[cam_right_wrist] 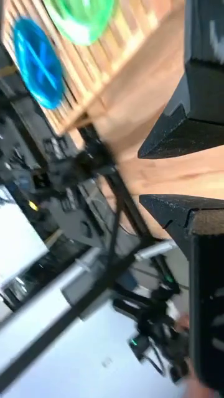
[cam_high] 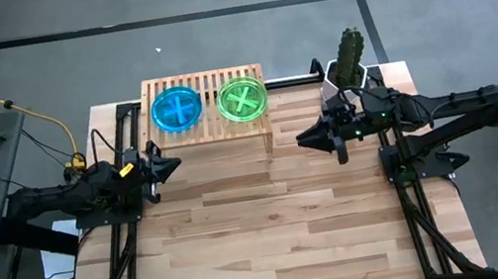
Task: Place and stack plates onto a shelf
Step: Return to Home Position
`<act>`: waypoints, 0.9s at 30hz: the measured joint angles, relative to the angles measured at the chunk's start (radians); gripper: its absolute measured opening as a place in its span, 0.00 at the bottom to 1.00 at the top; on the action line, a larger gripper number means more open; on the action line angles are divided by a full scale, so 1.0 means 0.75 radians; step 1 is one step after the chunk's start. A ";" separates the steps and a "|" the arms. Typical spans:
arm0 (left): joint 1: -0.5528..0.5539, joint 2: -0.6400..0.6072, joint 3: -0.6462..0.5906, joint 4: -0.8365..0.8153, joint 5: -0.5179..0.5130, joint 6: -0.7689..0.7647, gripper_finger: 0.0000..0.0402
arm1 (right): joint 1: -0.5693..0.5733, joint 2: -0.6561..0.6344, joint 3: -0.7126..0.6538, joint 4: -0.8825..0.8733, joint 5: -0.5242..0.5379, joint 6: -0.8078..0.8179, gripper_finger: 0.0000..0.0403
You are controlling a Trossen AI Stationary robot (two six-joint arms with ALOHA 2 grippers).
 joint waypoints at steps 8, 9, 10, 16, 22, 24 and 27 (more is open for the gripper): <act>0.000 0.000 -0.001 -0.127 0.021 0.082 0.00 | 0.000 -0.020 0.000 -0.110 -0.115 -0.087 0.21; 0.000 0.000 -0.001 -0.128 0.021 0.070 0.00 | 0.000 -0.025 0.000 -0.124 -0.125 -0.102 0.21; 0.000 0.000 -0.001 -0.127 0.019 0.062 0.00 | 0.000 -0.033 0.000 -0.144 -0.140 -0.121 0.21; 0.000 0.000 -0.001 -0.136 0.011 0.058 0.00 | 0.043 -0.125 -0.006 -0.346 -0.149 -0.186 0.21; 0.000 0.000 -0.001 -0.147 0.011 0.058 0.00 | 0.184 -0.348 -0.192 -0.323 -0.038 -0.194 0.20; 0.000 0.000 -0.001 -0.147 0.011 0.058 0.00 | 0.210 -0.449 -0.281 -0.312 -0.002 -0.171 0.20; 0.000 0.000 -0.001 -0.147 0.010 0.058 0.00 | 0.225 -0.606 -0.435 -0.256 0.014 -0.116 0.20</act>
